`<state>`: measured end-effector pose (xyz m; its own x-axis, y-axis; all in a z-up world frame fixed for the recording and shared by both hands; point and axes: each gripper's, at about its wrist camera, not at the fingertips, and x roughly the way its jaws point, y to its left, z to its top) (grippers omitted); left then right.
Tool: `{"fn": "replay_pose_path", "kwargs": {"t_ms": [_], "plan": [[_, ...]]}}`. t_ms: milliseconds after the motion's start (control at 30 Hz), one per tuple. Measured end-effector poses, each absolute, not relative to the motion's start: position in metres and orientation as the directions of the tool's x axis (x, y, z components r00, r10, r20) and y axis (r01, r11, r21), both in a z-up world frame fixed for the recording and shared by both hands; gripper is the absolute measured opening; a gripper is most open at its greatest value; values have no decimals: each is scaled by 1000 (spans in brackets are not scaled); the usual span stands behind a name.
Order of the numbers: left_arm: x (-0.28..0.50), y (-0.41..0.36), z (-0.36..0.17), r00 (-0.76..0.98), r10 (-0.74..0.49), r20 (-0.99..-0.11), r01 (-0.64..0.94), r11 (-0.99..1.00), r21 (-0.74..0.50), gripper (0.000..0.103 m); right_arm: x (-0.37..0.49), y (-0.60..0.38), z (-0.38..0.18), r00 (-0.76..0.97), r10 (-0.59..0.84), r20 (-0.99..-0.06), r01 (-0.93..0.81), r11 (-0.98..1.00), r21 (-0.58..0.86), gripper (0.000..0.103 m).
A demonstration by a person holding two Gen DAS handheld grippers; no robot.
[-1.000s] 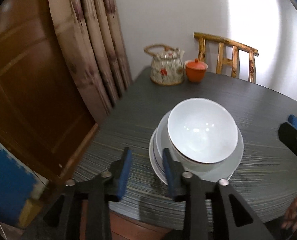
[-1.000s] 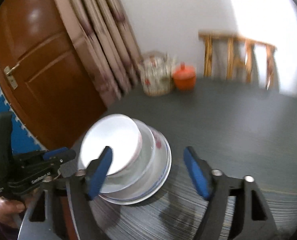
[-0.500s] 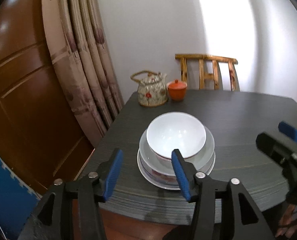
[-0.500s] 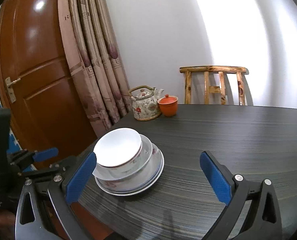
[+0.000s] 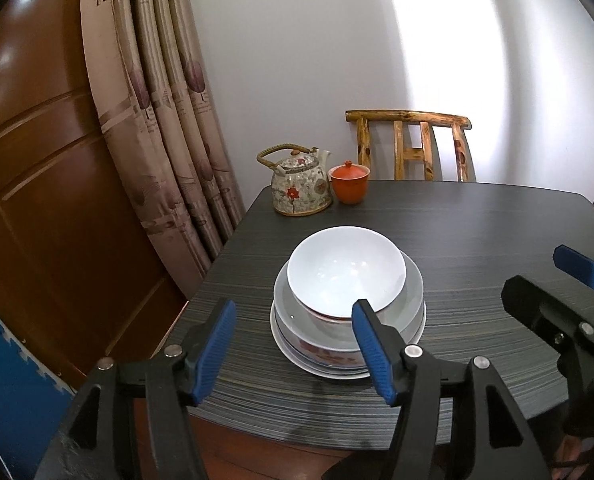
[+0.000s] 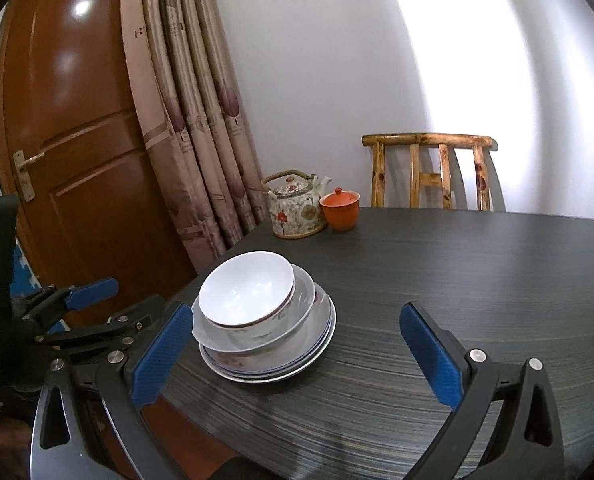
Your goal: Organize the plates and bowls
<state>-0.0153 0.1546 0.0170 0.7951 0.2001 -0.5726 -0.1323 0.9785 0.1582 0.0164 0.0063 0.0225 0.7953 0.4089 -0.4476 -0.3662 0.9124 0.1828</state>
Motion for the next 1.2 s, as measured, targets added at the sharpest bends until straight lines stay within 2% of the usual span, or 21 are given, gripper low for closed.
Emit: {"fn": "replay_pose_path", "kwargs": {"t_ms": [1200], "plan": [[-14, 158, 17, 798, 168, -578, -121, 985, 120, 63, 16, 3, 17, 762, 429, -485, -381, 903, 199, 103]]}}
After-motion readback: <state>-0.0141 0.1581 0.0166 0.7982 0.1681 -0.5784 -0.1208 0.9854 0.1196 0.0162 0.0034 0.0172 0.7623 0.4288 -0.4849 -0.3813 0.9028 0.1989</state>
